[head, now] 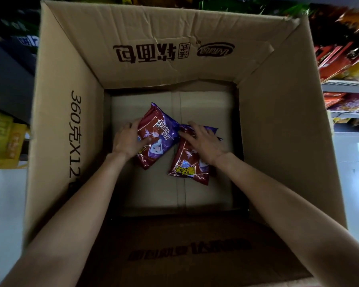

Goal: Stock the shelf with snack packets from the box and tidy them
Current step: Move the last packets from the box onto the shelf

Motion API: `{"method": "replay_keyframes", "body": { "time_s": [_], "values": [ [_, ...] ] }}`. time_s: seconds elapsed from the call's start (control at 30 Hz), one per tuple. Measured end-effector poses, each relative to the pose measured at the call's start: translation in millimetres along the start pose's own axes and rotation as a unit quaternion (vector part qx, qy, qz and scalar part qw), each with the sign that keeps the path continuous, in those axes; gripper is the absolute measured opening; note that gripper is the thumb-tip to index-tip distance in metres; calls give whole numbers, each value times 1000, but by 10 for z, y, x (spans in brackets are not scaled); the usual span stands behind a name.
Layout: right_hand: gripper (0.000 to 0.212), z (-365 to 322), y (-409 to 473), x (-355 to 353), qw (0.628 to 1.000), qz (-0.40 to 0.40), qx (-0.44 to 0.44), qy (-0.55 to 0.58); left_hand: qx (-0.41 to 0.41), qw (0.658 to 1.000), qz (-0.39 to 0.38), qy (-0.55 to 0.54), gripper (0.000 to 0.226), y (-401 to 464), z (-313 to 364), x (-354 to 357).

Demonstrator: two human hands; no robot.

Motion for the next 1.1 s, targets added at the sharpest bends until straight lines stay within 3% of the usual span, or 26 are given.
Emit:
{"method": "replay_keyframes", "body": {
  "time_s": [0.07, 0.13, 0.2, 0.5, 0.8, 0.9, 1.0, 1.1],
  "values": [
    [88, -52, 61, -25, 991, -32, -83, -99, -2, 1000, -1, 0, 80, 2, -13, 8],
    [82, -122, 78, 34, 960, -85, -176, -199, -10, 1000, -7, -1, 82, 10, -29, 26],
    [83, -178, 79, 122, 929, -127, -216, -272, -15, 1000, -13, -2, 82, 25, -43, 39],
    [70, -236, 230, 97, 914, -103, -173, -352, 7, 1000, -24, 1, 86, -4, 18, -15],
    [62, -111, 186, 38, 914, -112, -185, -342, 27, 996, -71, -40, 82, -46, -33, 0],
    [61, -23, 115, -54, 940, -116, -159, -279, 33, 998, -48, -31, 75, -78, 0, -43],
    [75, 34, -37, -218, 961, -104, -121, -226, 44, 999, -28, 13, 71, -89, 44, -123],
    [82, 49, -267, -498, 993, -55, -59, -87, 62, 996, 5, 58, 70, -146, 136, -290]
  ]
}}
Point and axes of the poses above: each hand's wrist, its own y-axis towards the middle knuckle, its own x-axis out of the palm, z = x × y, the point moved 4 cm from there along y, towards the middle knuckle, and after that the axes turned 9 degrees about y, right-handed, at the moved point
